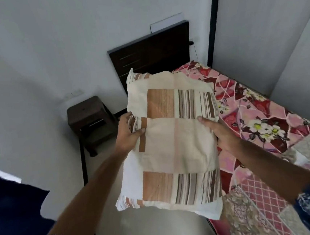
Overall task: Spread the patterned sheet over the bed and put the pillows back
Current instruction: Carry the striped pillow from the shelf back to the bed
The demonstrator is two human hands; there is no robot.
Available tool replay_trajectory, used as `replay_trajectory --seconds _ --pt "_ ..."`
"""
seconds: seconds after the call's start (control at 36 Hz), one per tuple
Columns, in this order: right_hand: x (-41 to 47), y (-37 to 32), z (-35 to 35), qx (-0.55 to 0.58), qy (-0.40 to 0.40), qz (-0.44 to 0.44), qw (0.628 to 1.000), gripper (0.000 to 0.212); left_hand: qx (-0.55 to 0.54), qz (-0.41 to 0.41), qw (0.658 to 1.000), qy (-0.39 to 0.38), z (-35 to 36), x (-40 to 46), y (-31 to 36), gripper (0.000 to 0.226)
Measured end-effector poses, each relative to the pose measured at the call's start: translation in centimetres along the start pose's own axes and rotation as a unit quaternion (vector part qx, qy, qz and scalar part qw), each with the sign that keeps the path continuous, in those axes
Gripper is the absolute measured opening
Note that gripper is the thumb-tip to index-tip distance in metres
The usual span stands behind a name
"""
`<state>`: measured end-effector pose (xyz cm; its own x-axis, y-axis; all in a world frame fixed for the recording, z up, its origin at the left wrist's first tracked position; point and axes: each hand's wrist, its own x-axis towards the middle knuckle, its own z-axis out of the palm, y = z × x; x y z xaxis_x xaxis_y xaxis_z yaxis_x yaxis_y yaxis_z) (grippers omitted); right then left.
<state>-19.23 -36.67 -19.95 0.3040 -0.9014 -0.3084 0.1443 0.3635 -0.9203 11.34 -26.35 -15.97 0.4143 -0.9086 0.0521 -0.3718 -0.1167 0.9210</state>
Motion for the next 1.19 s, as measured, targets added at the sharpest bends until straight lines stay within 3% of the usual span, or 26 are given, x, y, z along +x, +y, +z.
replay_trajectory --seconds 0.25,0.58,0.69,0.97,1.14,1.19 --pt "13.3 0.1 4.5 0.012 0.034 0.012 0.999 0.032 0.013 -0.01 0.999 -0.028 -1.1 15.4 -4.3 0.067" --pt "32.1 -0.4 14.9 0.093 0.137 0.047 0.985 0.053 0.023 -0.001 0.993 -0.114 -5.2 40.9 -8.6 0.065" --pt "37.0 -0.8 17.1 0.105 0.164 0.036 0.98 0.044 0.037 0.0 0.989 -0.143 -5.3 48.5 -9.3 0.071" --pt "50.7 -1.2 19.3 0.126 0.223 0.044 0.966 0.037 0.062 0.016 0.978 -0.199 -1.6 66.7 -12.5 0.082" --pt "60.5 -1.8 19.9 0.208 0.269 0.048 0.939 0.046 0.106 0.007 0.962 -0.251 2.5 78.8 -13.1 0.088" --pt "63.6 -1.9 20.1 0.233 0.283 0.045 0.929 0.058 0.132 0.018 0.954 -0.268 3.8 83.0 -13.3 0.088"
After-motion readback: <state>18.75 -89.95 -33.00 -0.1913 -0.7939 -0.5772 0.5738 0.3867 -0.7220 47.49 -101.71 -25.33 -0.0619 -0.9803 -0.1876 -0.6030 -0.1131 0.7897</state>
